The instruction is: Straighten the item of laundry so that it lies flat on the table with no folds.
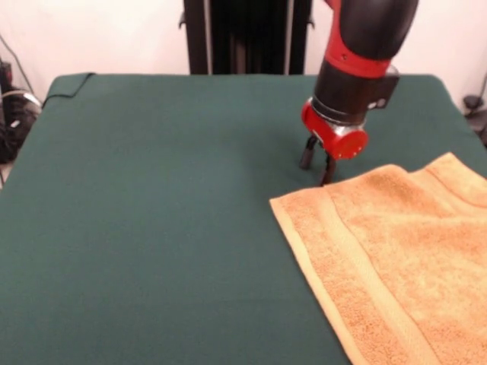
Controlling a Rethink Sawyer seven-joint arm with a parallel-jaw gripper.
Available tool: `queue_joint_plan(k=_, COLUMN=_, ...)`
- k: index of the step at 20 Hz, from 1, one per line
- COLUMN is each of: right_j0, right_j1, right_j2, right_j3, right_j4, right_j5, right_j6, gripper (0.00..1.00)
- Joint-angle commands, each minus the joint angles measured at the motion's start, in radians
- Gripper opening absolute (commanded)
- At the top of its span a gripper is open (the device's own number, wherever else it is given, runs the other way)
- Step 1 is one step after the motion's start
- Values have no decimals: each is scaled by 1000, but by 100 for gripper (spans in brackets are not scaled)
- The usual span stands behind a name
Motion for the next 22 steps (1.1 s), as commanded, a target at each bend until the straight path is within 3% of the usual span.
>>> queue_joint_plan(k=1, right_j0=44, right_j1=52, right_j2=-50, right_j3=-186, right_j4=95, right_j5=85, right_j6=75, gripper=100)
queue_joint_plan(k=4, right_j0=60, right_j1=-10, right_j2=-32, right_j3=-158, right_j4=126, right_j5=81, right_j6=79, gripper=100)
queue_joint_plan(k=9, right_j0=32, right_j1=-227, right_j2=151, right_j3=-50, right_j4=518, right_j5=49, right_j6=-74, gripper=100)
queue_joint_plan(k=11, right_j0=16, right_j1=-266, right_j2=191, right_j3=-38, right_j4=591, right_j5=44, right_j6=-122, gripper=100)
queue_joint_plan(k=18, right_j0=21, right_j1=-218, right_j2=137, right_j3=-76, right_j4=510, right_j5=67, right_j6=-138, gripper=100)
queue_joint_plan(k=22, right_j0=24, right_j1=-206, right_j2=139, right_j3=-111, right_j4=515, right_j5=50, right_j6=-157, gripper=100)
